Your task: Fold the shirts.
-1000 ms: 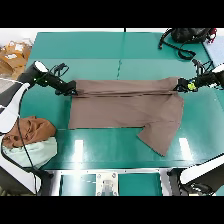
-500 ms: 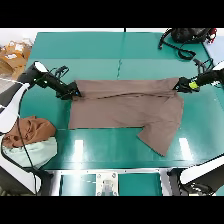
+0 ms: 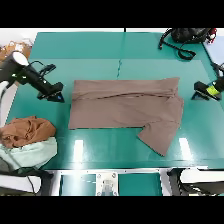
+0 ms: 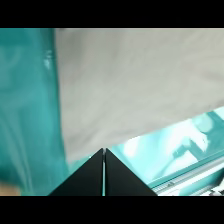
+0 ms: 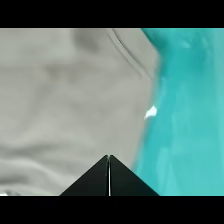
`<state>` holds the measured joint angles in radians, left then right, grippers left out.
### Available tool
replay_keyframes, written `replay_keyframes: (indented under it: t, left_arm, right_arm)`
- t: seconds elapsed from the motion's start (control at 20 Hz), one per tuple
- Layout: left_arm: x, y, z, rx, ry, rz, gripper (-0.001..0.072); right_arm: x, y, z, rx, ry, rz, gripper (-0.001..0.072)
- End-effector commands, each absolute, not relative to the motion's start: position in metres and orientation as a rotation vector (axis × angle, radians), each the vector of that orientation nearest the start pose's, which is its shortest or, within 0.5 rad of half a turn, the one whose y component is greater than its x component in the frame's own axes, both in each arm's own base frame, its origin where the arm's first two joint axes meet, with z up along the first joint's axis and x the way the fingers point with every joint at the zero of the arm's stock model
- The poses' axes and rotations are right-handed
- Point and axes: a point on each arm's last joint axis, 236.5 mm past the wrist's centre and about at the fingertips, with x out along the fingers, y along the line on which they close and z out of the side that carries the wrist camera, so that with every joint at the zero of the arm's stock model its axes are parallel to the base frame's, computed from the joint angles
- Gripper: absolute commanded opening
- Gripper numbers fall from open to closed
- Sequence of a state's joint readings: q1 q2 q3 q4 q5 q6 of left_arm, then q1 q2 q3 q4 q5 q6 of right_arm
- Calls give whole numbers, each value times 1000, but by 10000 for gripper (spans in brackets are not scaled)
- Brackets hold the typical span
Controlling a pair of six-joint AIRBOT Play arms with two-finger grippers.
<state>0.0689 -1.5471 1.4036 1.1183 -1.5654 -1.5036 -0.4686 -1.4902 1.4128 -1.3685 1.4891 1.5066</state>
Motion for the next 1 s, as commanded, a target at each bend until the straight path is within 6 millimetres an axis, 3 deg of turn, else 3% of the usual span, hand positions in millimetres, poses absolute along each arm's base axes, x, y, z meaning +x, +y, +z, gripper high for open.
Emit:
replay_keyframes:
  t: [0.0,0.05,0.1,0.15,0.2,0.25,0.3,0.4,0.6,0.7,0.75,0.9,0.95]
  left_arm:
    - [325,-71,9,-346,1537,-267,22]
    - [312,-77,5,-339,1502,-263,22]
    - [299,-84,-1,-327,1468,-265,22]
    - [285,-92,-9,-319,1452,-269,23]
    - [273,-99,-16,-321,1450,-266,26]
    - [262,-106,-25,-335,1460,-256,199]
    - [250,-113,-34,-359,1484,-236,429]
    - [238,-125,-50,-353,1509,-238,451]
    - [246,-149,-67,-382,1423,-217,452]
    - [252,-162,-72,-401,1361,-214,452]
    - [257,-167,-74,-417,1325,-211,453]
    - [258,-177,-81,-467,1283,-188,453]
    - [258,-178,-83,-476,1282,-182,453]
  right_arm:
    - [285,-129,1,565,1496,-352,16]
    - [263,-123,-5,603,1507,-383,18]
    - [245,-114,-13,625,1530,-395,103]
    - [226,-104,-24,650,1566,-408,322]
    - [210,-94,-36,670,1599,-414,455]
    - [201,-83,-48,691,1616,-403,466]
    - [197,-72,-60,729,1614,-387,466]
    - [200,-45,-83,824,1575,-323,467]
    - [211,-14,-108,918,1501,-272,466]
    - [214,-9,-110,894,1493,-259,450]
    - [219,-7,-110,893,1481,-250,398]
    - [231,2,-106,898,1440,-202,381]
    - [233,2,-106,893,1432,-191,327]
